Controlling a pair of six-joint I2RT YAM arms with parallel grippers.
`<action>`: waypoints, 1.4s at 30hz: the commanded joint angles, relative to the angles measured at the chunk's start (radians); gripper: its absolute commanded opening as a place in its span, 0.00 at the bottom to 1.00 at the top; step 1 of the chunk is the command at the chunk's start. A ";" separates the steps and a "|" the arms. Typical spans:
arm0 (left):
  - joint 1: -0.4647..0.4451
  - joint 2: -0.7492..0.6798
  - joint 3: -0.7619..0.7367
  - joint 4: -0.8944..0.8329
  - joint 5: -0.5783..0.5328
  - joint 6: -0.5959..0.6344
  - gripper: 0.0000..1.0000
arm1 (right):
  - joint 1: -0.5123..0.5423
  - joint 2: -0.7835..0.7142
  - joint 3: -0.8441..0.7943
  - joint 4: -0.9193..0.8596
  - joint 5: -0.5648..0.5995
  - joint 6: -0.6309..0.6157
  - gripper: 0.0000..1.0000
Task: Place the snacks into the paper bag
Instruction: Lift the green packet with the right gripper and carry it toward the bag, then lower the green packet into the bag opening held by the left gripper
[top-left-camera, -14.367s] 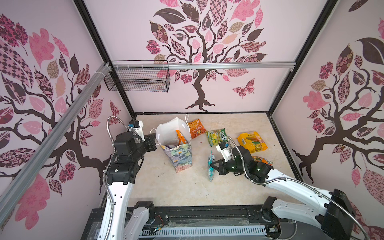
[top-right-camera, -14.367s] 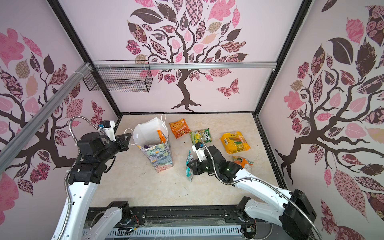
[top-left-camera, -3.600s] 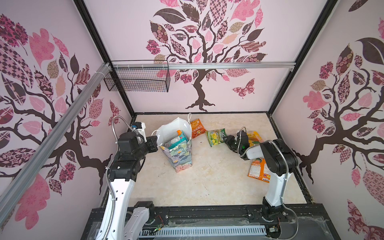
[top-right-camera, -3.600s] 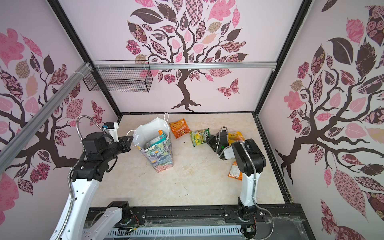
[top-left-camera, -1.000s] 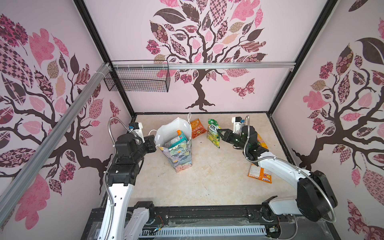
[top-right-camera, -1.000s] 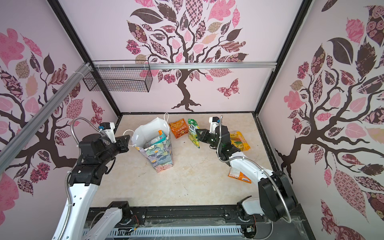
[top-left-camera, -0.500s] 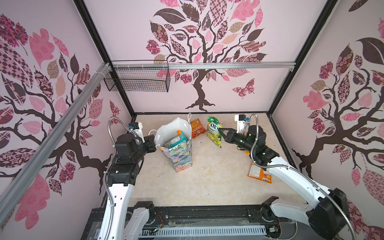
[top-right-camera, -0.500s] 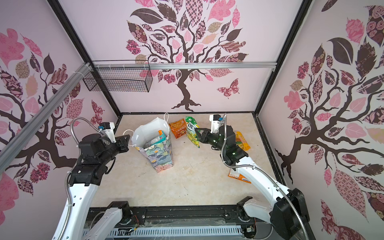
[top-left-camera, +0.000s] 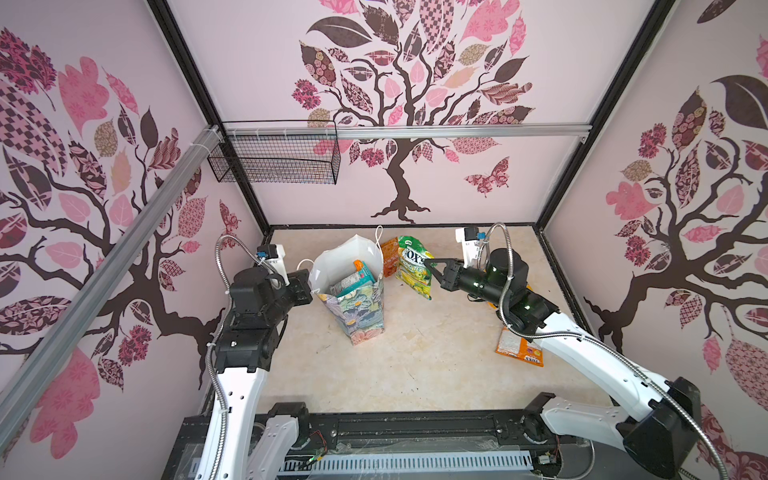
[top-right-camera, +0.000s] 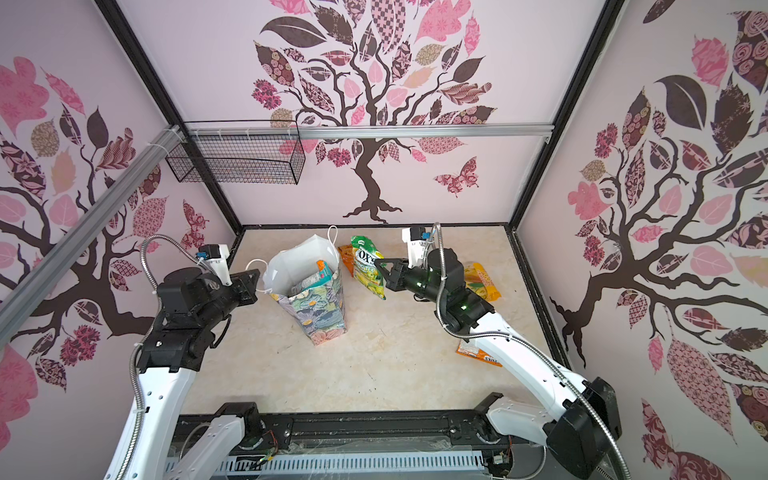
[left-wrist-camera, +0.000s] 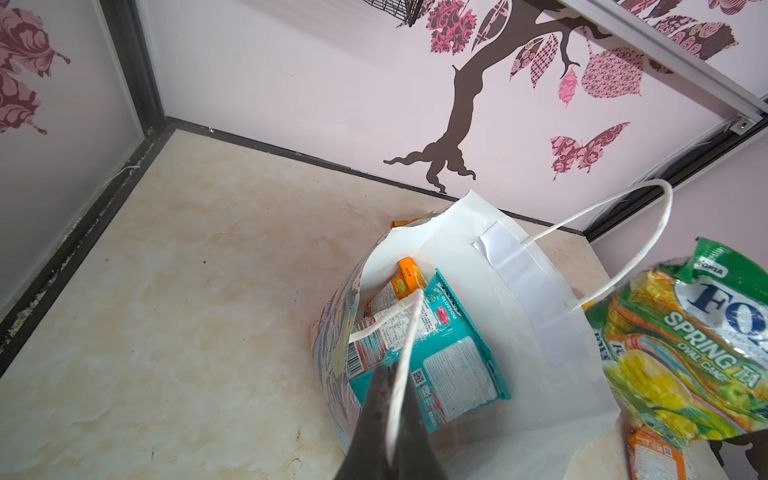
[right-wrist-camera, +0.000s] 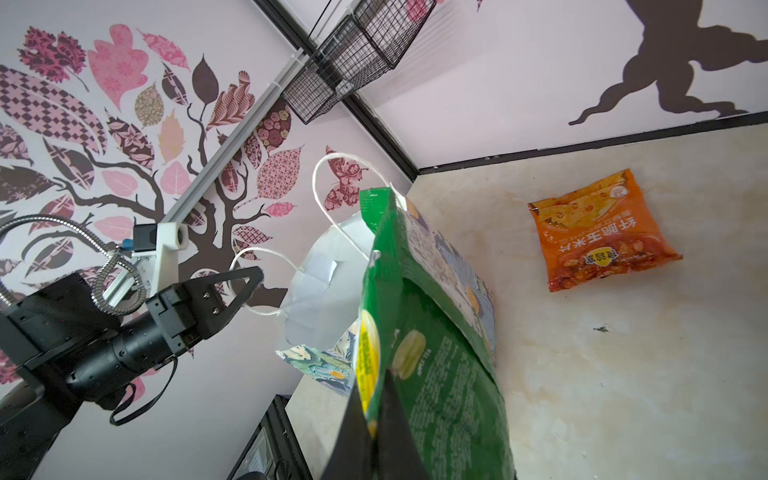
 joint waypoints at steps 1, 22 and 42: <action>0.004 -0.003 -0.025 0.031 0.006 -0.008 0.00 | 0.008 -0.050 0.042 0.016 0.009 -0.033 0.00; 0.011 0.006 -0.025 0.033 0.024 -0.013 0.00 | 0.064 -0.044 0.180 0.027 -0.266 -0.106 0.00; 0.016 -0.005 -0.029 0.037 0.022 -0.014 0.00 | 0.131 0.469 0.864 -0.364 -0.443 -0.336 0.00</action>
